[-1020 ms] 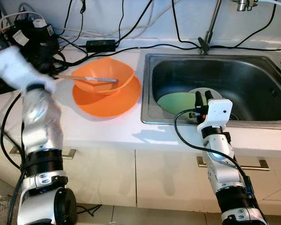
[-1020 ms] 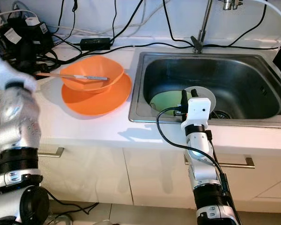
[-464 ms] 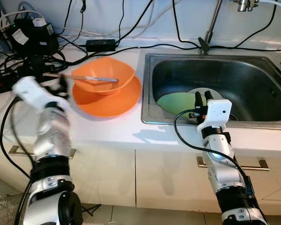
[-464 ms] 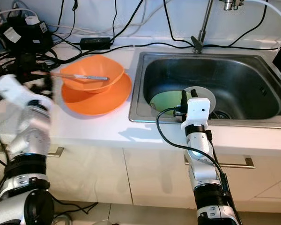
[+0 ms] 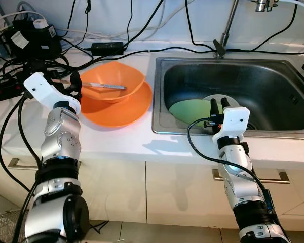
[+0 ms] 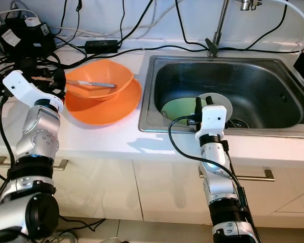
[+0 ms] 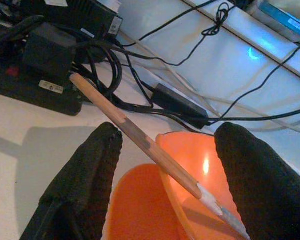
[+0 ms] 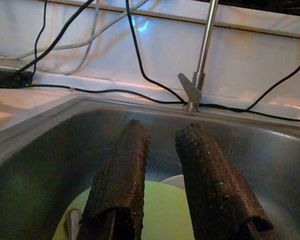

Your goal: Kitchen organization

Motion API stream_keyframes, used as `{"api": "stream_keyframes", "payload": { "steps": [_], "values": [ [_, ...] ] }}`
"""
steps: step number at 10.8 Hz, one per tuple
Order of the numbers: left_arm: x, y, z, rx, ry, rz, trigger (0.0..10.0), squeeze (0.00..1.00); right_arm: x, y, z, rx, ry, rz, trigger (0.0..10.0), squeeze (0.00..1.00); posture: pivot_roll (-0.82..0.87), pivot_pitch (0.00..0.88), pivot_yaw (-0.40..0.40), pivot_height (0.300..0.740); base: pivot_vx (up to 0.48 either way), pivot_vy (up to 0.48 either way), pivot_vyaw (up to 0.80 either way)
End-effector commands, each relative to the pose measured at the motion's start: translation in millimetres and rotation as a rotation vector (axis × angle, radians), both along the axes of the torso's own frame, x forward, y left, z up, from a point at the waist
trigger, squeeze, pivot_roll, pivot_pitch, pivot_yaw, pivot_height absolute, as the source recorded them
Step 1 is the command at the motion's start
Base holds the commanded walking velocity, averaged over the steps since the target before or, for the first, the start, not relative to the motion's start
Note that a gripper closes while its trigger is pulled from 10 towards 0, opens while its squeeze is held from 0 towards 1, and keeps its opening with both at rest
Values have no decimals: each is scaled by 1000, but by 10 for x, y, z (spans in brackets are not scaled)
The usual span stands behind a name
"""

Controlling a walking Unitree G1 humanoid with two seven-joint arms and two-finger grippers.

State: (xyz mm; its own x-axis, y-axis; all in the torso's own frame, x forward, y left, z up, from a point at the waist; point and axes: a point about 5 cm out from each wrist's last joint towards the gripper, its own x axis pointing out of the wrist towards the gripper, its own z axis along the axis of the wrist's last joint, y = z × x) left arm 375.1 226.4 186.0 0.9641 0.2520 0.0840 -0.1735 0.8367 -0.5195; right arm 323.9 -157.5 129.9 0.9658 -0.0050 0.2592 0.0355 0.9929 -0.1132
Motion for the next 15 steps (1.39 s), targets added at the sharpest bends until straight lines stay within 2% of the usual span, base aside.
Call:
{"api": "stream_keyframes", "payload": {
  "steps": [1,7,12,13,14,15],
  "values": [
    [24,25,67,4,-15,8,10000,0,-9,-7,-100,-1,47,-8,10000,0,52,0,57,740,0,0,0],
    [162,71,32,-88,21,9,10000,0,8,-24,-83,-11,46,-5,10000,0,39,0,51,740,0,0,0],
    [208,178,64,-76,40,63,10000,0,9,-43,-76,-19,45,-5,10000,0,20,0,49,740,0,0,0],
    [206,209,65,-79,44,86,9255,0,9,-48,-76,-19,45,-6,10000,0,18,0,50,740,0,0,0],
    [211,221,83,-75,41,96,3490,0,10,-49,-75,-19,44,-7,10000,0,13,0,51,740,0,0,0],
    [212,223,91,-74,38,99,3490,0,9,-49,-75,-19,44,-8,10000,0,13,0,51,740,0,0,0]
  ]
}}
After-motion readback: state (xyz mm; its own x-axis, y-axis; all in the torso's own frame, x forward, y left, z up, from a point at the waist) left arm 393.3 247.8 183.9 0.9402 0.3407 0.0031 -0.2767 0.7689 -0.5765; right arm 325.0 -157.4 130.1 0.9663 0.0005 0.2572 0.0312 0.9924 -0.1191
